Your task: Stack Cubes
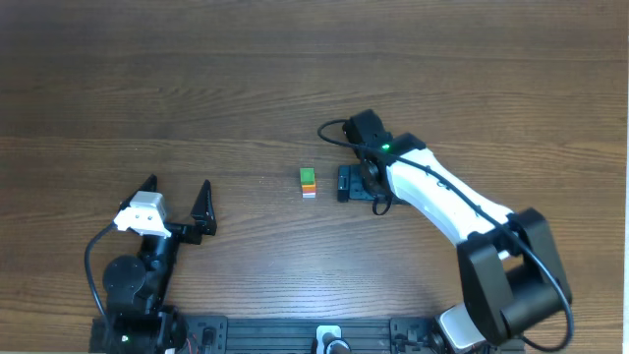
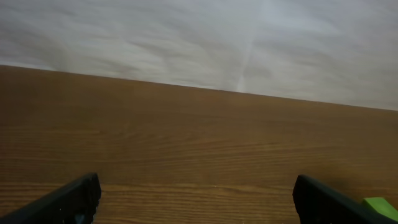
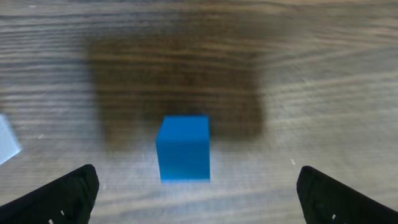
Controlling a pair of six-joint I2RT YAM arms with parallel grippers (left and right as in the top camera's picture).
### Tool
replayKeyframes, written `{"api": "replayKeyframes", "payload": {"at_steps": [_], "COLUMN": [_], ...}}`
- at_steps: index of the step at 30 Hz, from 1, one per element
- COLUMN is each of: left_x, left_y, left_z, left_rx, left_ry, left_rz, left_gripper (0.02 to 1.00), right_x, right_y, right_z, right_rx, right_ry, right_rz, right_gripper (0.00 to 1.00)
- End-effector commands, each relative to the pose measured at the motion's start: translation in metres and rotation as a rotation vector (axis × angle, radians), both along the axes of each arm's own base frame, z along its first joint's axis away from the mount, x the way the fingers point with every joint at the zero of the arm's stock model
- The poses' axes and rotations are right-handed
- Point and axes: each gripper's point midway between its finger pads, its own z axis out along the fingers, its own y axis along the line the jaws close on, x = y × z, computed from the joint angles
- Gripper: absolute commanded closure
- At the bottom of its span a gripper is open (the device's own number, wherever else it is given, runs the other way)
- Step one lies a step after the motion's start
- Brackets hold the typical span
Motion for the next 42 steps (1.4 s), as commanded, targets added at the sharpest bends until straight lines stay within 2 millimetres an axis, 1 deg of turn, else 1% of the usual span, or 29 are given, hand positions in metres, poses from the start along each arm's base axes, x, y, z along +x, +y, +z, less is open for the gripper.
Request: {"api": "replayKeyframes", "payload": {"at_steps": [1,6,8,13,17,23,25,30,37,42], "left_x": [-0.0001,-0.0001,-0.0001,-0.0001,-0.0001,-0.0001,-0.0001,-0.0001,-0.0001,-0.0001], "left_y": [-0.0003,-0.0003,-0.0003,-0.0003,-0.0003,-0.0003,-0.0003,-0.0003,-0.0003,-0.0003], "left_z": [-0.0014,-0.0014,-0.0014,-0.0014,-0.0014,-0.0015,-0.0014,-0.0015,-0.0014,-0.0014], "left_rx": [0.014,0.014,0.014,0.014,0.014,0.015,0.014,0.014,0.014,0.014], "left_ry": [-0.004,-0.004,-0.004,-0.004,-0.004,-0.003,-0.004,-0.003,-0.004,-0.004], "left_rz": [-0.002,-0.002,-0.002,-0.002,-0.002,-0.002,-0.002,-0.002,-0.002,-0.002], "left_gripper": [0.018,0.02,0.02,0.023,0.018,0.02,0.02,0.018,0.018,0.018], "right_x": [0.0025,0.0069,0.0079,0.0078,0.0077,0.0068,0.0067,0.0066,0.0062,0.0061], "right_y": [-0.0018,0.0003,0.0006,0.0003,0.0003,0.0,-0.0001,0.0,0.0011,0.0012], "right_z": [-0.0189,-0.0232,-0.0231,-0.0232,-0.0232,-0.0233,-0.0233,-0.0233,-0.0233,-0.0233], "right_rx": [-0.023,-0.019,-0.018,-0.018,-0.018,-0.019,-0.019,-0.019,-0.012,-0.011], "right_ry": [0.023,0.013,0.009,0.01,0.011,0.014,0.015,0.015,0.018,0.018], "right_rz": [0.044,0.051,0.051,0.05,0.049,0.05,0.05,0.049,0.05,0.05], "right_gripper": [0.018,0.029,0.062,0.207,0.303,0.511,0.557,0.577,0.669,0.702]}}
